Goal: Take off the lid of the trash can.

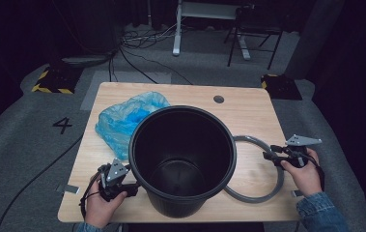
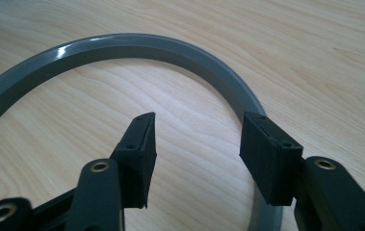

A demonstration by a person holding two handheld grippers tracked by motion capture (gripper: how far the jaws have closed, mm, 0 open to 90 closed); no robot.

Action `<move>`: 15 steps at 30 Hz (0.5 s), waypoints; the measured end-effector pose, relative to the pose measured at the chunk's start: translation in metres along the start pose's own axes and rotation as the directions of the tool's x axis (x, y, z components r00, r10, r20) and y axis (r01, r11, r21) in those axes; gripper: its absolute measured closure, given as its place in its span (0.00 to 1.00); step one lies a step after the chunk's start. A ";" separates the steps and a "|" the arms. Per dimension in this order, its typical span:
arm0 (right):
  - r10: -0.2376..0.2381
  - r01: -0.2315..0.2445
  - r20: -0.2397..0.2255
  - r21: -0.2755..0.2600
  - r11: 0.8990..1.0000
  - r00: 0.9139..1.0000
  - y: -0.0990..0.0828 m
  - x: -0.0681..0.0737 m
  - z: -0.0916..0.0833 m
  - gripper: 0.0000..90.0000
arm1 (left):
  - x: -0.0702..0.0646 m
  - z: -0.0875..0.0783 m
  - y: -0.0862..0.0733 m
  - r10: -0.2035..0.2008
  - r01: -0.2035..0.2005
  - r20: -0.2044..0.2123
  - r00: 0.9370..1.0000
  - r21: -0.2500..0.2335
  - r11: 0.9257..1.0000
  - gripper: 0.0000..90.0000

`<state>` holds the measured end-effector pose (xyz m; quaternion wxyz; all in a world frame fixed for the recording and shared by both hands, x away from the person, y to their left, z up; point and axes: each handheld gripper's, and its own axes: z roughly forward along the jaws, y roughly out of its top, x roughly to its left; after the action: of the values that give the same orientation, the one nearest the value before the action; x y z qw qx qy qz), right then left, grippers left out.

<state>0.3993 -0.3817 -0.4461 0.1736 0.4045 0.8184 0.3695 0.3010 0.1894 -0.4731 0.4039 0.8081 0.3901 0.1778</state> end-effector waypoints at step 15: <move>-0.031 0.032 -0.066 0.006 0.999 0.997 -0.011 0.023 -0.009 0.51 | -0.030 0.037 0.031 0.049 -0.049 0.013 0.999 0.003 0.999 0.39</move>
<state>0.3742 -0.3717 -0.4479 0.1508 0.3797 0.8313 0.3769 0.3192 0.1355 -0.4708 0.4005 0.8192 0.3680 0.1819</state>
